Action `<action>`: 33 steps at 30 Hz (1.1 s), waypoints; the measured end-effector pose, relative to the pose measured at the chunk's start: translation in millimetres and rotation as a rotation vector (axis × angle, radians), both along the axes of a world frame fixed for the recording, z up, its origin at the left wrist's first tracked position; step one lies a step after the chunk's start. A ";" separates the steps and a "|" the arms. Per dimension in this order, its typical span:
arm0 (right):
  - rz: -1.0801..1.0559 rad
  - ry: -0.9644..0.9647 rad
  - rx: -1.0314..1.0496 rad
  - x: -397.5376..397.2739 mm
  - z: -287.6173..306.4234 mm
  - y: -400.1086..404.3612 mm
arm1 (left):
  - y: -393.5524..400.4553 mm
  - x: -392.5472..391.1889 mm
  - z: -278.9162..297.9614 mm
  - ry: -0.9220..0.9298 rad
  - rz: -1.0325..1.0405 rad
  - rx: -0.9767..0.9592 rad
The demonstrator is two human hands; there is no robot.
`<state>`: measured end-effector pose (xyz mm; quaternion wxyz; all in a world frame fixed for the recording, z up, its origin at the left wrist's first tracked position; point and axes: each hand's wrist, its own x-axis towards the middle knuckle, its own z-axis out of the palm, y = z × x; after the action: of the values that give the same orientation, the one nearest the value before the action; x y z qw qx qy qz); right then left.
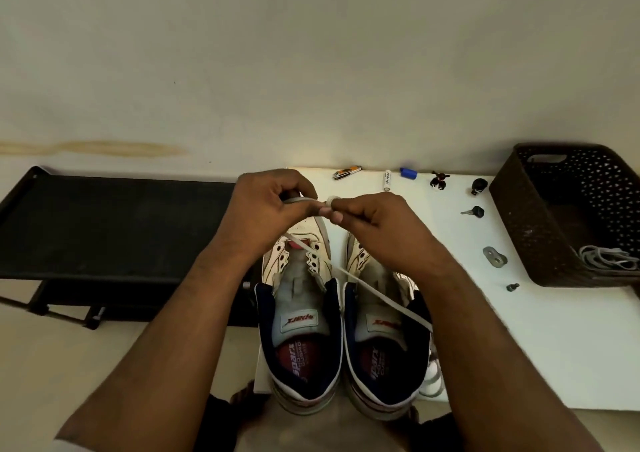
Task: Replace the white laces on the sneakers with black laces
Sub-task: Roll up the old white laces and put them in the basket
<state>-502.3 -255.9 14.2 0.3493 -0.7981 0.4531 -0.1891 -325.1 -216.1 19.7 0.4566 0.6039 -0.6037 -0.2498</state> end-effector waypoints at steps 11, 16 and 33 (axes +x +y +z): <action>-0.032 -1.354 0.835 6.9 24.4 11.6 | -2.0 -27.9 2.5 0.593 -0.142 0.223; -0.395 -1.635 0.597 -7.7 20.6 -7.9 | 9.6 -47.9 2.2 0.370 -0.269 0.389; 0.045 -0.238 0.292 -15.5 23.3 3.4 | -3.6 -4.7 9.1 0.776 -0.047 0.096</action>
<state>-517.8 -252.5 37.5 0.5165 -0.7210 0.4132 -0.2066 -329.8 -219.7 28.8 0.6162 0.4714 -0.3873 -0.4980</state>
